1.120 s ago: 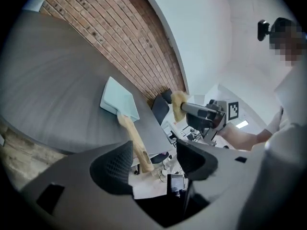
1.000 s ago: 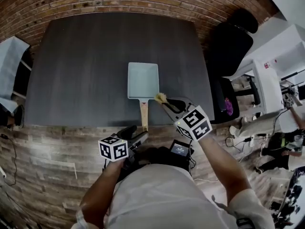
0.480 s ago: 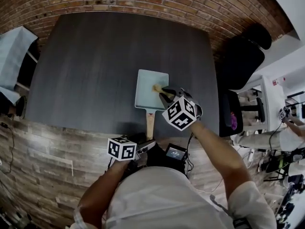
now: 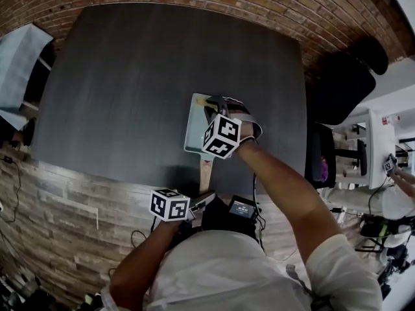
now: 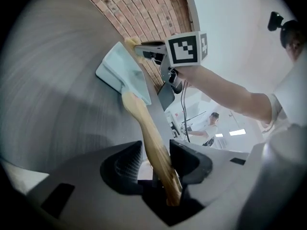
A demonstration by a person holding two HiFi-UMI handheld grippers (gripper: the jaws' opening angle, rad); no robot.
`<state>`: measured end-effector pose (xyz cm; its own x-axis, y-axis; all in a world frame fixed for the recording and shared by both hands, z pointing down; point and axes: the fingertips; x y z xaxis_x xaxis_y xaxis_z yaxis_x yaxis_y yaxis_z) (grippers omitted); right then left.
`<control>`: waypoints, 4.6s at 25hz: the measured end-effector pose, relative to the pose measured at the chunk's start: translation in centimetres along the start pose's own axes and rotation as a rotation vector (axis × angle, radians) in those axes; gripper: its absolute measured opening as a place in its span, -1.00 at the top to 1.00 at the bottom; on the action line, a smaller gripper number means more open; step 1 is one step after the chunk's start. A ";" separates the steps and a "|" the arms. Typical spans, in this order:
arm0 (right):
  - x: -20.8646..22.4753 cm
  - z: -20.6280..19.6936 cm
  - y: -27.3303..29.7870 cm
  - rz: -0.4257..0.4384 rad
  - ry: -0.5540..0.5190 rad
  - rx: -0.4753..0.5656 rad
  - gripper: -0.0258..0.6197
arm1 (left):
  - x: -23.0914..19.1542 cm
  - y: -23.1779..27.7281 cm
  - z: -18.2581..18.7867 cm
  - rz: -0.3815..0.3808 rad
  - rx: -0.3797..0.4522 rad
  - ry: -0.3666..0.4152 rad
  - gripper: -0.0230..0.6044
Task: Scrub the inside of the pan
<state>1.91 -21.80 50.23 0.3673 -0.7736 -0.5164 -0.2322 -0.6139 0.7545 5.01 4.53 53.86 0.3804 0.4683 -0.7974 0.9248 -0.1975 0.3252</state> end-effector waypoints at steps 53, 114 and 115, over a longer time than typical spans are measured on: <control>-10.1 -1.8 0.9 0.478 -0.274 -0.191 0.77 | -0.2 1.4 0.6 -0.043 -0.195 -0.002 0.47; 1.2 -6.7 2.5 0.109 -0.281 -0.182 0.78 | -0.4 3.1 1.6 -0.076 -0.029 -0.215 0.79; 0.9 -6.9 2.6 0.123 -0.290 -0.194 0.78 | -0.4 3.1 1.7 -0.070 -0.021 -0.220 0.80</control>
<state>7.86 -22.95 54.52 0.0701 -0.8690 -0.4898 -0.0736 -0.4942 0.8662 7.74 2.28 54.38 0.3073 0.2811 -0.9091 0.9496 -0.1521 0.2740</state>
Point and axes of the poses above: the fingertips, and each gripper's own axes: y forward along the fingers, x to its right, z out of its top, and after that the axes turned 9 degrees about y, right-handed
